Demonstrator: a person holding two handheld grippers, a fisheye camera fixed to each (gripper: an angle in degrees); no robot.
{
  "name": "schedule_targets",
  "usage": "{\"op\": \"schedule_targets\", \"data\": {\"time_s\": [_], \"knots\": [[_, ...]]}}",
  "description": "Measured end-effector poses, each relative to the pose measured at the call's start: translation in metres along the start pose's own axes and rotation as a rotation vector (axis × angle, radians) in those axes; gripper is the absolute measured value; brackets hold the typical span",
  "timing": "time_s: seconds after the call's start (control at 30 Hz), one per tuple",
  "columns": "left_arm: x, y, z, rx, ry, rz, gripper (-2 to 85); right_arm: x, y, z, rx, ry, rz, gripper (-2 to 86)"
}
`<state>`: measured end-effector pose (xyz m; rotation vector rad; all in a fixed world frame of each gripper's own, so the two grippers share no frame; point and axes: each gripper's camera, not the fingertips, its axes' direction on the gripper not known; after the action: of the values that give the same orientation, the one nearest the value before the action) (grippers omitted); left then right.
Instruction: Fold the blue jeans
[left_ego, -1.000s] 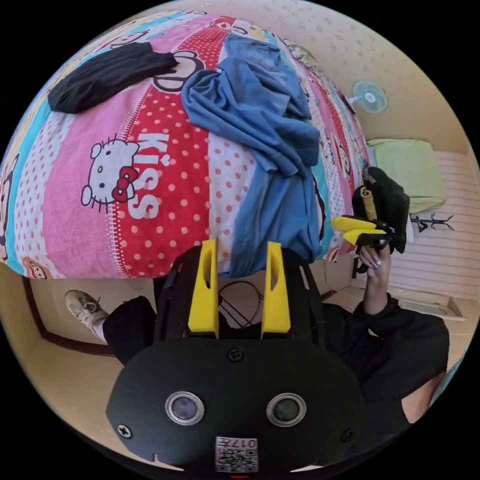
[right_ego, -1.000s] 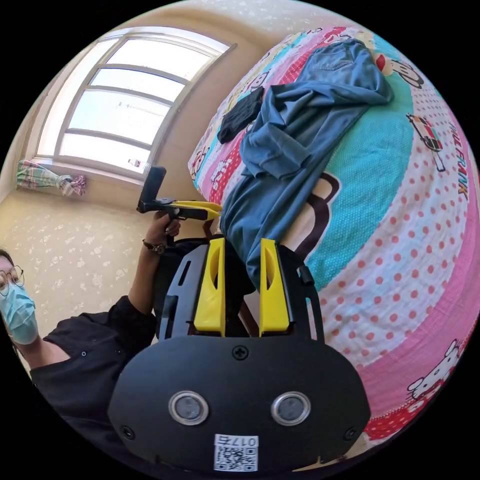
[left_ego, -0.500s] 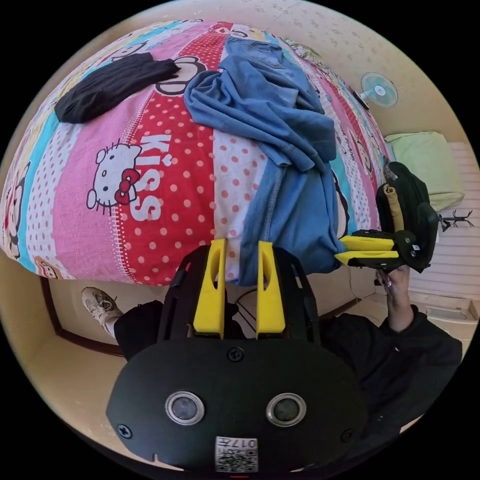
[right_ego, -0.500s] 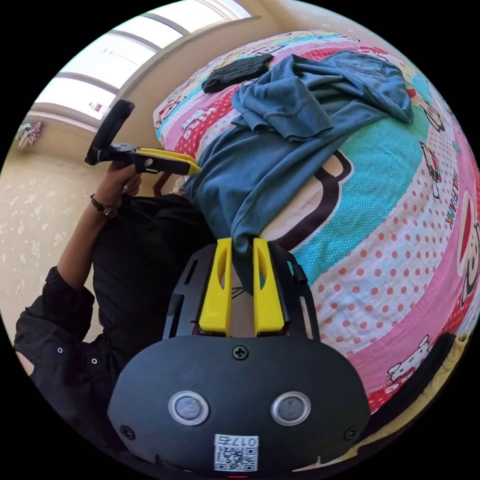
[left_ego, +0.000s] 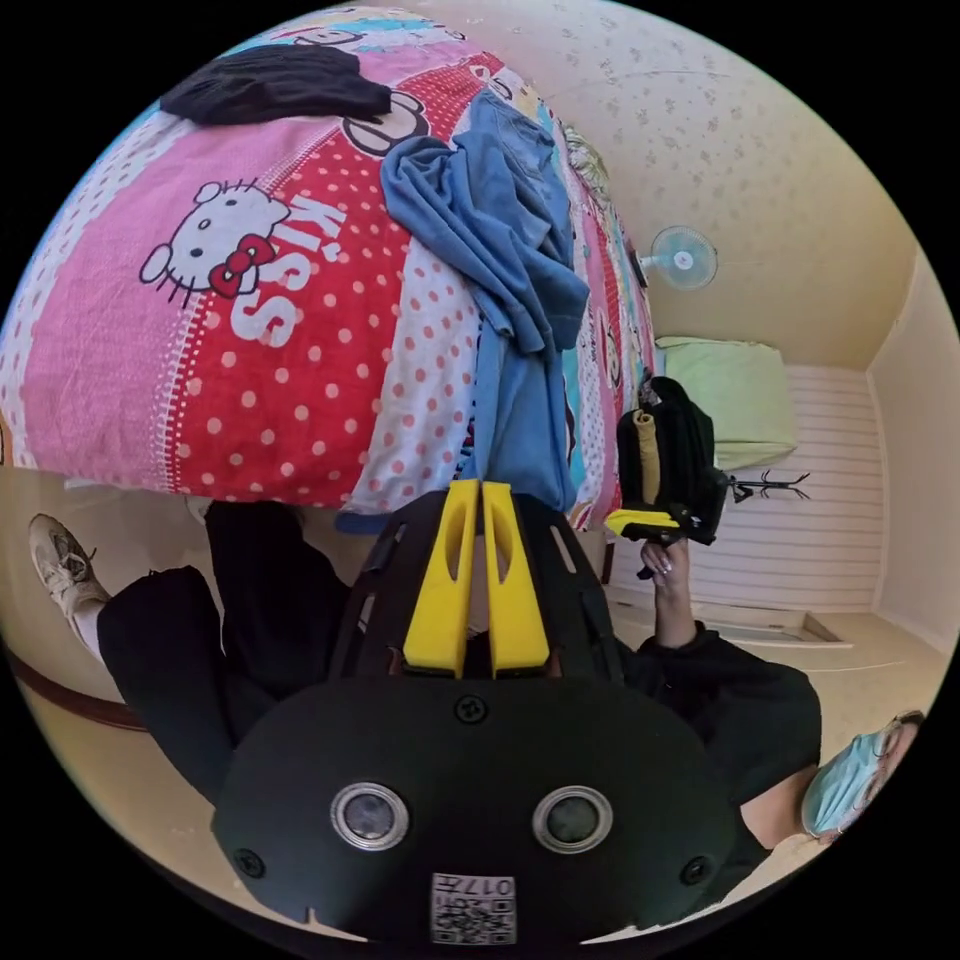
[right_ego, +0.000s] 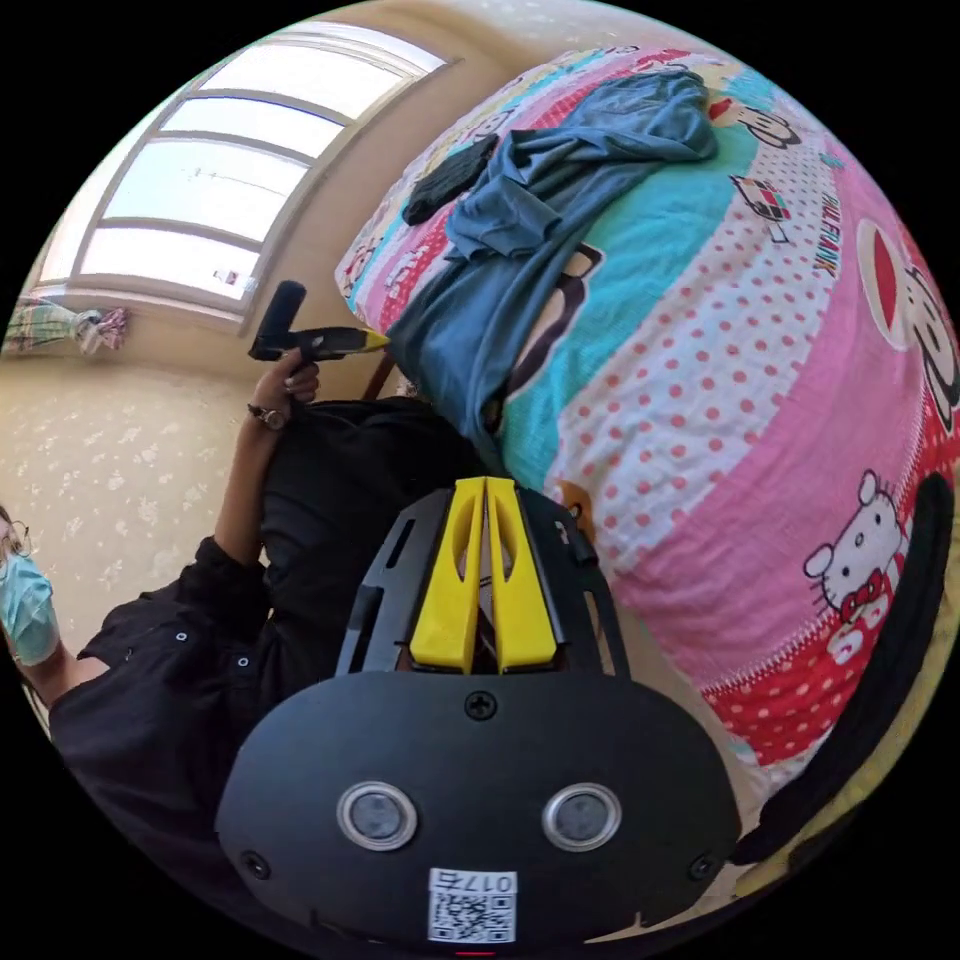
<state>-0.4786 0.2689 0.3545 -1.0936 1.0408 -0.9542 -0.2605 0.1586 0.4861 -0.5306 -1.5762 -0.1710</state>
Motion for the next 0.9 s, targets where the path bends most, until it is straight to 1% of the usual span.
{"op": "schedule_targets", "data": {"time_s": [0.07, 0.17, 0.2, 0.27, 0.33, 0.37, 0.43, 0.5, 0.6, 0.67, 0.77, 0.9], "knots": [[0.006, -0.004, 0.001, -0.007, -0.022, 0.036, 0.5, -0.009, -0.007, 0.004, 0.028, 0.005, -0.037, 2.6], [0.02, -0.009, 0.001, 0.023, -0.069, 0.096, 9.4, -0.03, -0.03, 0.011, 0.058, 0.064, -0.073, 7.0], [0.024, -0.01, 0.0, 0.031, -0.115, 0.107, 13.8, -0.034, -0.036, 0.013, 0.061, 0.08, -0.076, 8.0], [0.029, -0.013, 0.002, 0.023, -0.197, 0.122, 15.6, -0.047, -0.058, 0.019, 0.074, 0.11, -0.1, 10.1], [0.027, -0.02, 0.012, -0.038, -0.289, 0.108, 15.6, -0.05, -0.074, 0.027, 0.067, 0.118, -0.109, 10.4], [0.026, -0.022, 0.014, -0.055, -0.301, 0.107, 15.4, -0.05, -0.083, 0.033, 0.062, 0.142, -0.114, 10.4], [0.026, -0.027, 0.017, -0.071, -0.354, 0.105, 13.9, -0.047, -0.095, 0.042, 0.052, 0.171, -0.105, 9.9], [0.025, -0.028, 0.016, -0.066, -0.392, 0.095, 12.1, -0.046, -0.103, 0.046, 0.052, 0.154, -0.108, 9.2], [0.024, -0.027, 0.009, -0.058, -0.398, 0.086, 9.8, -0.045, -0.107, 0.046, 0.053, 0.204, -0.087, 7.4], [0.024, -0.028, 0.005, -0.064, -0.388, 0.088, 8.7, -0.045, -0.104, 0.039, 0.067, 0.202, -0.076, 6.5], [0.024, -0.031, 0.003, -0.101, -0.343, 0.096, 6.6, -0.048, -0.102, 0.034, 0.074, 0.223, -0.074, 7.4], [0.025, -0.038, -0.005, -0.116, -0.344, 0.082, 5.9, -0.053, -0.105, 0.034, 0.062, 0.255, -0.085, 7.3]]}}
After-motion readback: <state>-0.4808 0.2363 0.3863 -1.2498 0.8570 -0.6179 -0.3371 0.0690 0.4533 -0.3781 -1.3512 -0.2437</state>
